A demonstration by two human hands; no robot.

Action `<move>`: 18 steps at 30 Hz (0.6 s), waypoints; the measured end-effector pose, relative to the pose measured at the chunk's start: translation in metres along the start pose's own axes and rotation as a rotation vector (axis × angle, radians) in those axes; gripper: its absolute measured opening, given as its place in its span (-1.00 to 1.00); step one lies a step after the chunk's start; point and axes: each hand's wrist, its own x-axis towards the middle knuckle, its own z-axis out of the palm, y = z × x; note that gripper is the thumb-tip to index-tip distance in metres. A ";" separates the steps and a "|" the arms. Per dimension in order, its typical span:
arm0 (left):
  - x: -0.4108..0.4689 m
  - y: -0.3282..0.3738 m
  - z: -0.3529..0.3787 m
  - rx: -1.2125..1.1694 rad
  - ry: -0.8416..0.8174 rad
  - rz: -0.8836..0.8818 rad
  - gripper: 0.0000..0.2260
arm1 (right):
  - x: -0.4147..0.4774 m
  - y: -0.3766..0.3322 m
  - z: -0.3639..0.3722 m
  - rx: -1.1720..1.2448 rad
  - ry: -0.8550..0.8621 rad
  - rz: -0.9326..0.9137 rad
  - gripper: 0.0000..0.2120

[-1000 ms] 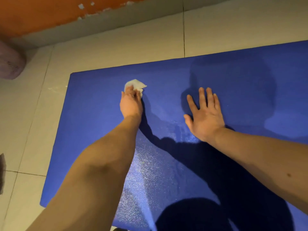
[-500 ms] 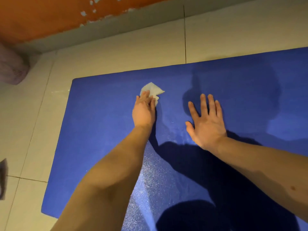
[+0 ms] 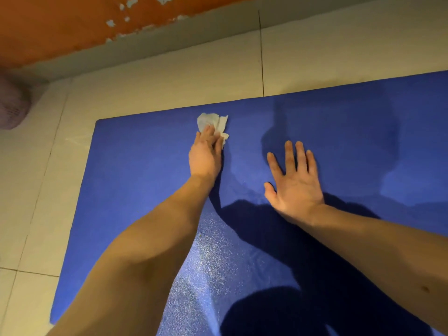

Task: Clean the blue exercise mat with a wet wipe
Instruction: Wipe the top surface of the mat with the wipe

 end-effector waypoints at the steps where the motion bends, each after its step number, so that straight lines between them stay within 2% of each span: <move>1: 0.005 -0.002 -0.005 0.003 -0.001 -0.028 -0.63 | 0.000 0.000 0.000 -0.003 -0.001 0.001 -0.27; 6: 0.055 -0.042 -0.034 0.148 0.146 -0.328 -0.63 | 0.000 0.002 -0.002 -0.013 -0.012 -0.014 -0.27; 9: 0.076 -0.057 -0.042 0.143 0.209 -0.409 -0.67 | 0.000 0.002 -0.002 -0.005 -0.017 -0.010 -0.27; 13: 0.080 -0.036 -0.028 0.126 0.196 -0.358 -0.71 | 0.001 0.000 -0.001 0.014 -0.026 0.002 -0.26; 18: 0.072 0.031 0.006 0.080 0.052 -0.049 -0.75 | -0.001 -0.004 -0.003 -0.020 -0.006 0.012 -0.26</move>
